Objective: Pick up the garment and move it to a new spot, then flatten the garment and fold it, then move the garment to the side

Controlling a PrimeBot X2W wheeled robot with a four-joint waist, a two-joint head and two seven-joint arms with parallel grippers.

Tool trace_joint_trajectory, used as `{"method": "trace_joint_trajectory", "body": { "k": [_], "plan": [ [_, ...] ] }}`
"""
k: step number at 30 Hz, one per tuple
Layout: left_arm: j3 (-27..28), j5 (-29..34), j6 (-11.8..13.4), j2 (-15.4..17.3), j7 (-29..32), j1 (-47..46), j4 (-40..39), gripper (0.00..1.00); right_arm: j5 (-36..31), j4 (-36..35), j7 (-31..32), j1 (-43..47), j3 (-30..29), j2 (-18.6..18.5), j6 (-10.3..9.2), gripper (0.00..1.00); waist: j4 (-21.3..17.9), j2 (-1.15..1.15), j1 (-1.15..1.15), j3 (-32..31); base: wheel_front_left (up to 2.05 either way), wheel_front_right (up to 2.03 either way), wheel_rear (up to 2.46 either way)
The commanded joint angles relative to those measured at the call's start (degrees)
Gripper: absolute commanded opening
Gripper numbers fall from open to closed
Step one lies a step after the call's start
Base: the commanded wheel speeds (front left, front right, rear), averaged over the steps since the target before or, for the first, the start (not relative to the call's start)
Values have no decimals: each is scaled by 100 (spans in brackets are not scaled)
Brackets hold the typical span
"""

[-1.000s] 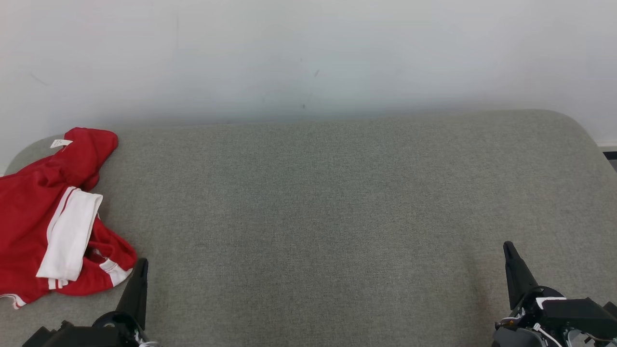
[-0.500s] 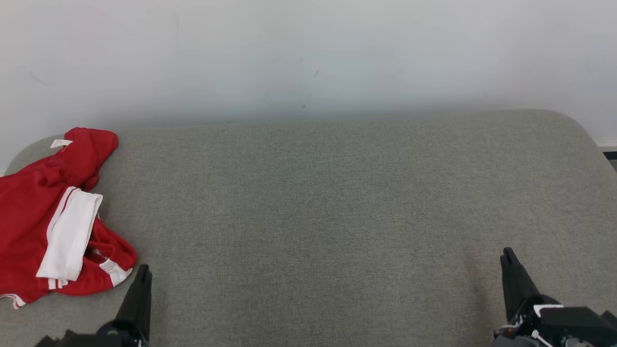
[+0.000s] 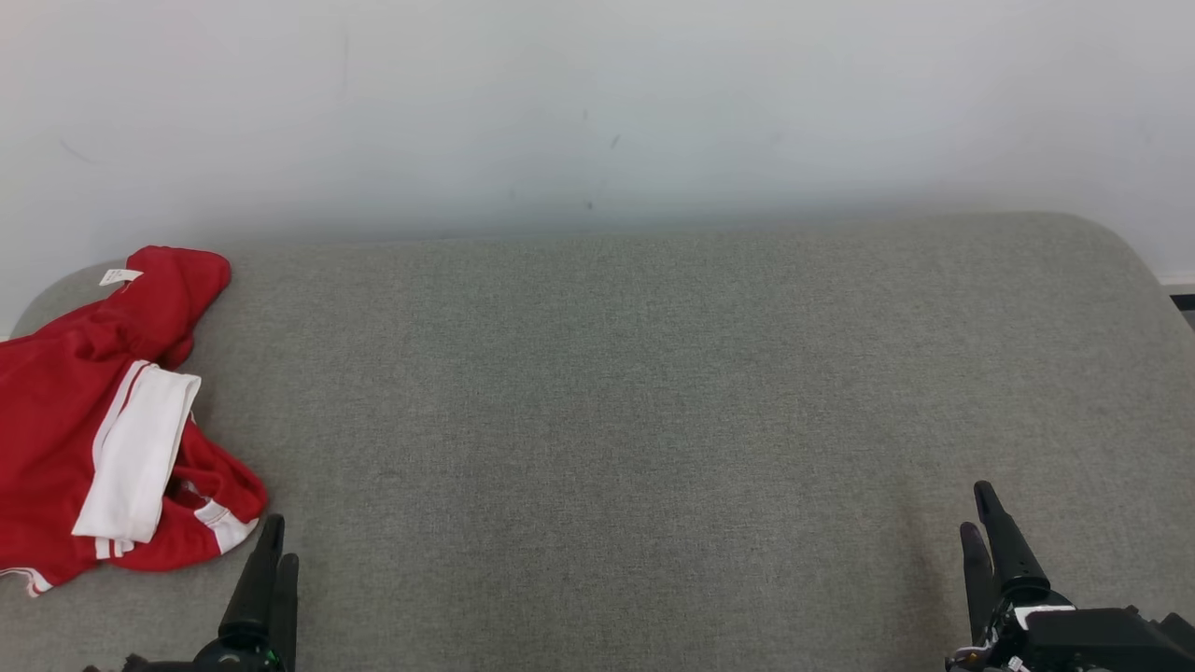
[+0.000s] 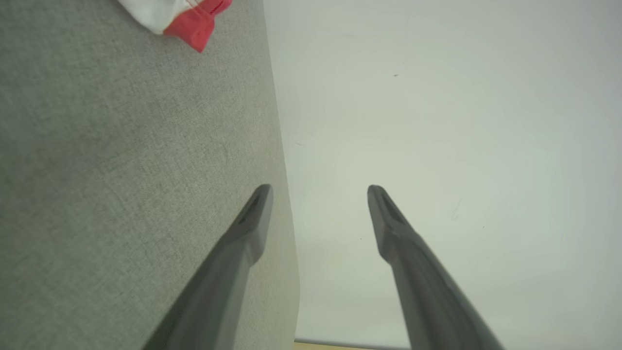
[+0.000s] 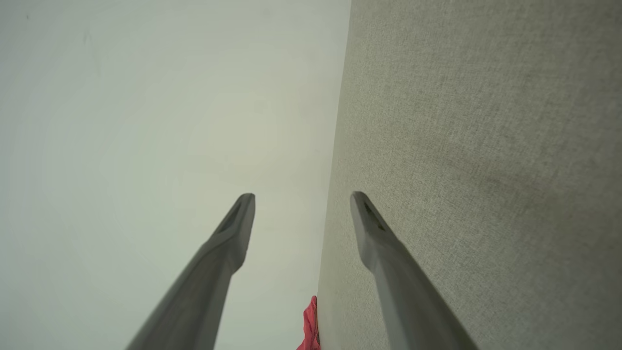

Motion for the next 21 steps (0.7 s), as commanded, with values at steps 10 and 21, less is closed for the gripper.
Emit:
{"method": "trace_joint_trajectory", "body": {
  "k": [10, 21],
  "plan": [
    [117, 1219, 0, 30, -275, -19, -284, 100, -1161, -271, -282, 21, 130, -15, -2, 100, 15, 0, 0, -12, 0, 0, 0],
    [140, 2574, 0, 24, -525, 49, -449, 100, -2423, -326, -532, 85, 210, -17, -3, 100, 27, 0, 0, -27, 0, 0, 0]
  ]
}}
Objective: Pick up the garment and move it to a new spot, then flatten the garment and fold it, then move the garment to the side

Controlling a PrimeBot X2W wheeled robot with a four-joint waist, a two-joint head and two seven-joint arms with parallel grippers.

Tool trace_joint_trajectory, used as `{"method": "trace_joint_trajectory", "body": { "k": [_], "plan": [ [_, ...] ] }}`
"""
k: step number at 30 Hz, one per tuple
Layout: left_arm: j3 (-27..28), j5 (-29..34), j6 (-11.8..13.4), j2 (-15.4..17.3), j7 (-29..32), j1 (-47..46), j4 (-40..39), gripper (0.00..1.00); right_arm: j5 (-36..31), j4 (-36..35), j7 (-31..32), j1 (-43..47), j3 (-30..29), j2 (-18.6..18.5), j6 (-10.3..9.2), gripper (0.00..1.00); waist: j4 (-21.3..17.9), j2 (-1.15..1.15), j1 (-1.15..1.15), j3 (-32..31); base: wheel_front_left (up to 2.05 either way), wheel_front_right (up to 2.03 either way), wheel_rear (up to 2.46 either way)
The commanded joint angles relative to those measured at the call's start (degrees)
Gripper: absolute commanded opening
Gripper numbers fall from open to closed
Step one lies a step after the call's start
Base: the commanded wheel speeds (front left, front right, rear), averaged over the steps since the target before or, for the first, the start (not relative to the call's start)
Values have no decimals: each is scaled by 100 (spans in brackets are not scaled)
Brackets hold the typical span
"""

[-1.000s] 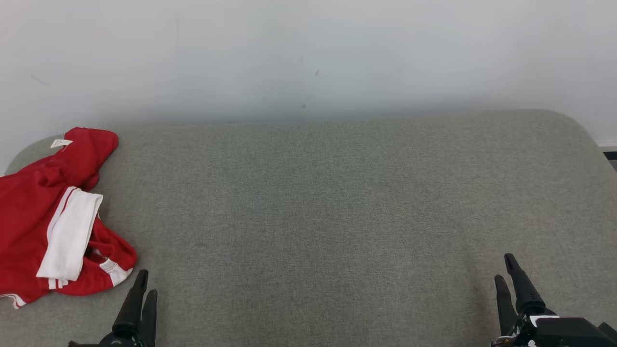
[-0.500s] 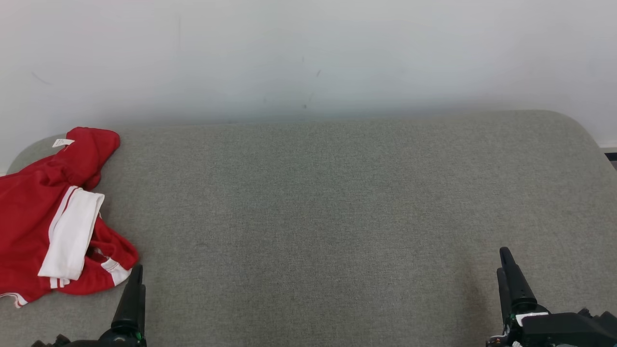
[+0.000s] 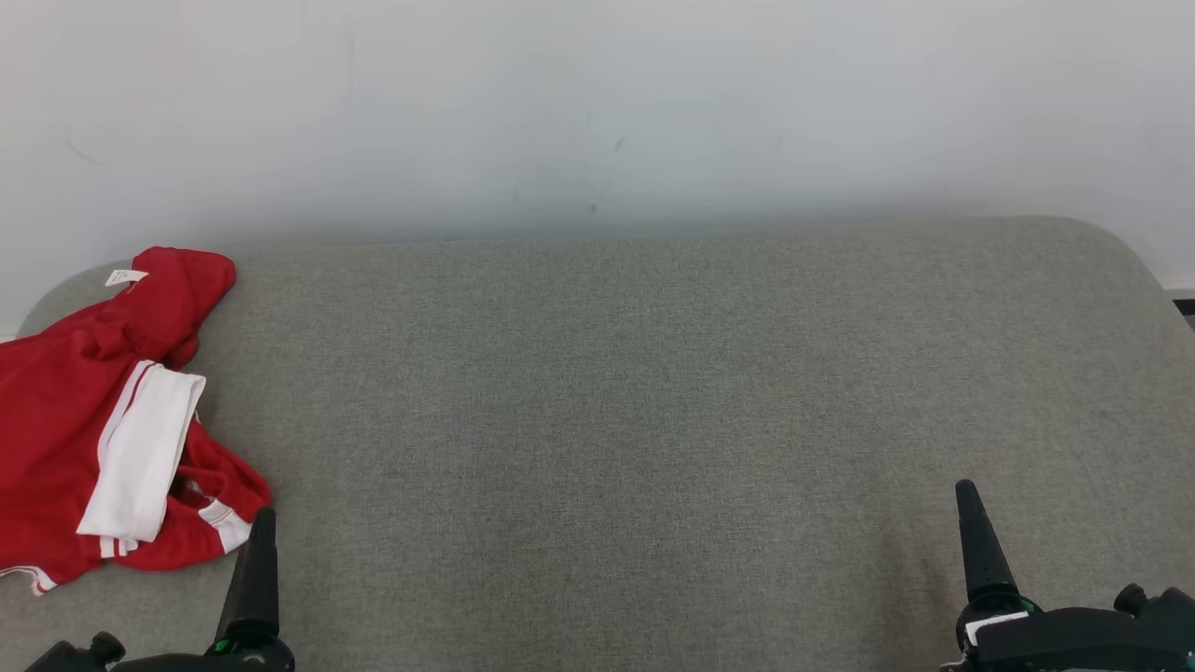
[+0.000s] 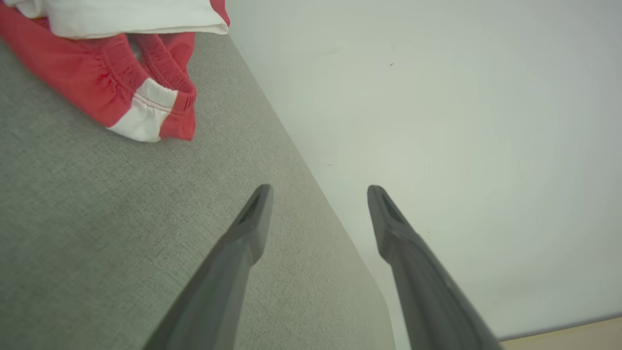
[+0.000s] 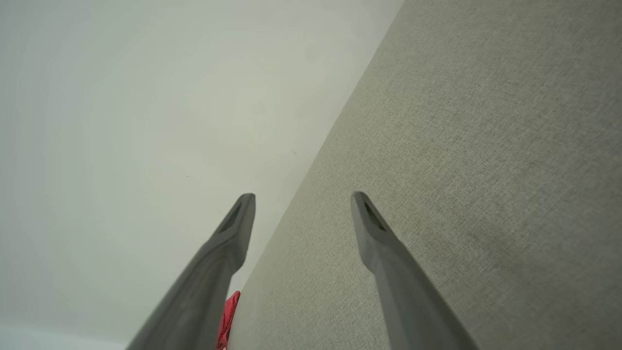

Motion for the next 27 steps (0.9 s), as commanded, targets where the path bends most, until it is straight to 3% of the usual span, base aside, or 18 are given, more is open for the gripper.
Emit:
{"method": "trace_joint_trajectory", "body": {
  "k": [1, 19, 27],
  "plan": [
    [23, 326, 0, 26, -69, -40, -127, 100, -331, -102, -72, -33, 32, -17, -3, 100, 2, 0, 0, -3, 0, 0, 0],
    [-61, 2606, 31, 111, -437, 101, -352, 100, -2372, -150, -437, 35, 323, -22, -5, 100, 39, 0, 0, -65, 0, 0, 0],
    [-82, 3151, 39, 118, -557, 138, -396, 100, -2908, -136, -558, 54, 411, -29, -6, 100, 67, 0, 0, -72, 0, 0, 0]
  ]
}}
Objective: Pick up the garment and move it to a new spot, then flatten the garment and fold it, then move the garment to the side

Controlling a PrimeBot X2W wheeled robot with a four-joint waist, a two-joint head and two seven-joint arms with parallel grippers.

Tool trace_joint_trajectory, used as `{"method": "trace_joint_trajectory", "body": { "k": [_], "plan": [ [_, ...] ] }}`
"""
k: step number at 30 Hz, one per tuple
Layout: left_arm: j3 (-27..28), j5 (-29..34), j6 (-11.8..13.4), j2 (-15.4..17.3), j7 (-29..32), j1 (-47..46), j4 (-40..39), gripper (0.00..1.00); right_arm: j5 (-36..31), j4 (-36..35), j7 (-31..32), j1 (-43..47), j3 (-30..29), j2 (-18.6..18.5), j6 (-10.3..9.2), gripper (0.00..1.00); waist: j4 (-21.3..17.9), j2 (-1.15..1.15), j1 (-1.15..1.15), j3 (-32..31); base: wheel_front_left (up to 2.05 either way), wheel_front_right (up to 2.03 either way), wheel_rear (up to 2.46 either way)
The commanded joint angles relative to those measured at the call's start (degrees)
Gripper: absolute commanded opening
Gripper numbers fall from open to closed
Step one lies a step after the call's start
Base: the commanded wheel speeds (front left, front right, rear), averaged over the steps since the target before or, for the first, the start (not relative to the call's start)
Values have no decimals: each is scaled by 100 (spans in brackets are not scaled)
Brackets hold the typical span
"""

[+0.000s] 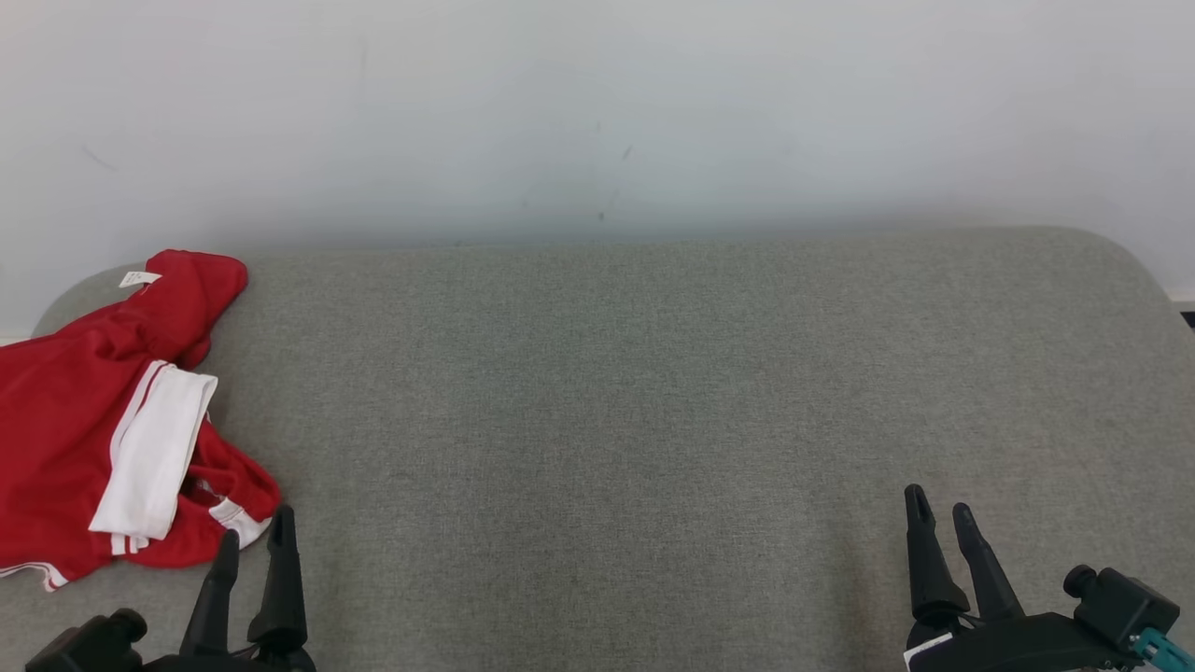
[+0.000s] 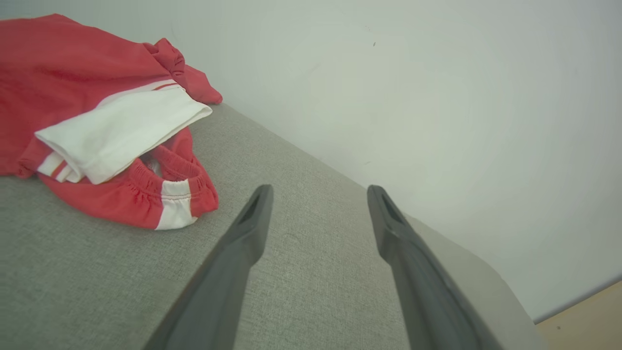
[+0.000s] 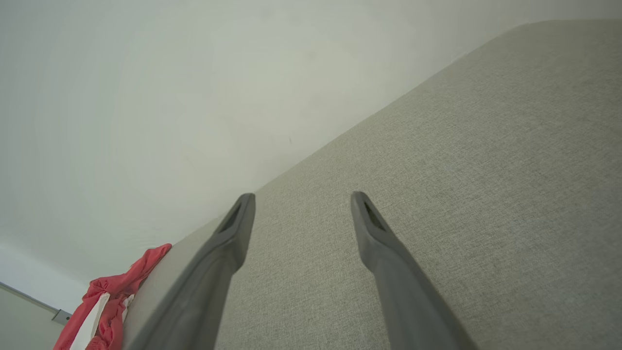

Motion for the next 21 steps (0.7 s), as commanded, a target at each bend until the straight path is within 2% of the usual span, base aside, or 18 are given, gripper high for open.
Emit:
{"method": "trace_joint_trajectory", "body": {
  "k": [1, 21],
  "plan": [
    [5, 192, -1, 51, -65, -2, -92, 100, -151, -74, -68, -17, 3, -23, -6, 100, 5, 0, 0, 0, 0, 0, 0],
    [28, 1385, 77, 49, -363, 72, -239, 100, -1367, -362, -366, 87, 75, -19, -8, 100, 34, 0, 0, -31, 0, 0, 0]
  ]
}}
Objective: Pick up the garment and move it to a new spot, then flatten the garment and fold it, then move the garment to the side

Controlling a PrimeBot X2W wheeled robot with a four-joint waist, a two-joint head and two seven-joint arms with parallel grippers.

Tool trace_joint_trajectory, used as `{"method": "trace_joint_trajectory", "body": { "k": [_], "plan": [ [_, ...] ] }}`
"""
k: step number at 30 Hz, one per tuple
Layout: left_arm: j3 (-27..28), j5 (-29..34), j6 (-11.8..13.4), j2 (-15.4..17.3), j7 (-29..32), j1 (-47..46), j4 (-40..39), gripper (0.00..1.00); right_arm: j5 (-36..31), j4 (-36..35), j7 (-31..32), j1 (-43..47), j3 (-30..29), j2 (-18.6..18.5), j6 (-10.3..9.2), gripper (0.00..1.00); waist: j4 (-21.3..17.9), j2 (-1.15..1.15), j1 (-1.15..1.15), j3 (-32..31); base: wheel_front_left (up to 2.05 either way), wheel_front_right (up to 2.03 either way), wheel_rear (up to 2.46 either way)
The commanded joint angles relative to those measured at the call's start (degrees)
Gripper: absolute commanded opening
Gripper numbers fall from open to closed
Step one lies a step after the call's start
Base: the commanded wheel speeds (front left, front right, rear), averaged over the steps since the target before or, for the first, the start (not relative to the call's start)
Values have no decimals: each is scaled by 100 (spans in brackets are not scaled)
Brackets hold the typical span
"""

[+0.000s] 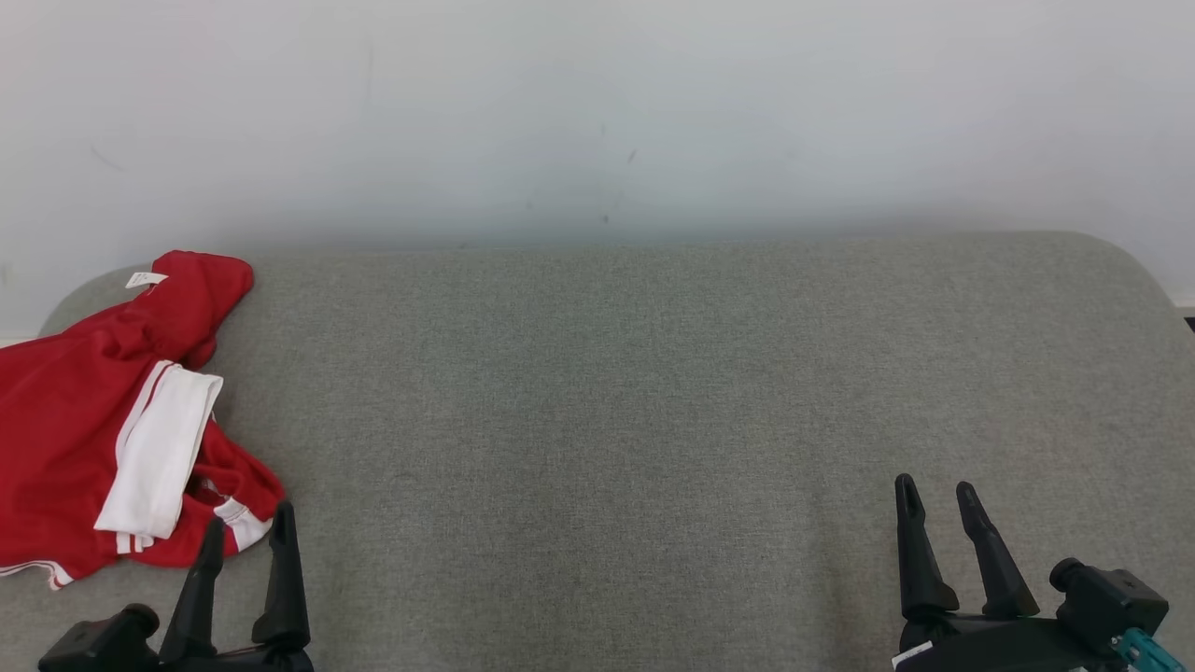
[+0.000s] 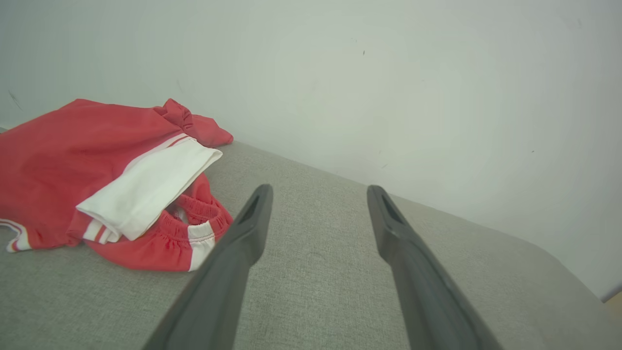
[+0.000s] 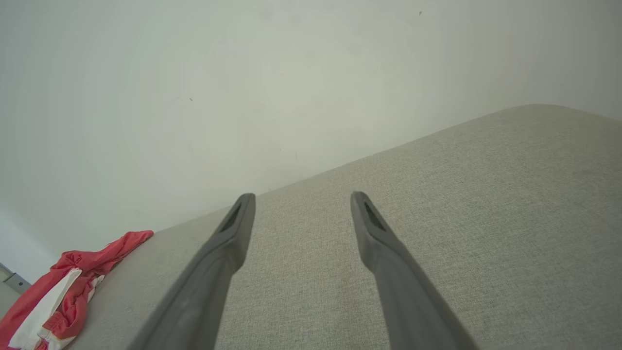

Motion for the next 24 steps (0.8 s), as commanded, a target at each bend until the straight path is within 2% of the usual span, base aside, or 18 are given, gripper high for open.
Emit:
{"method": "trace_joint_trajectory", "body": {
  "k": [1, 16, 24],
  "plan": [
    [12, 186, 18, 24, -50, 21, -69, 100, -143, -60, -63, 27, 15, -16, -8, 100, 3, 0, 0, -3, 0, 0, 0],
    [-66, 988, -18, 74, -246, 78, -114, 100, -822, 72, -254, 84, 80, -17, -9, 100, 39, 0, 0, -41, 0, 0, 0],
    [-74, 1224, -47, 92, -329, 120, -132, 100, -1107, 160, -339, 84, 129, -17, -10, 100, 52, 0, 0, -71, 0, 0, 0]
  ]
}}
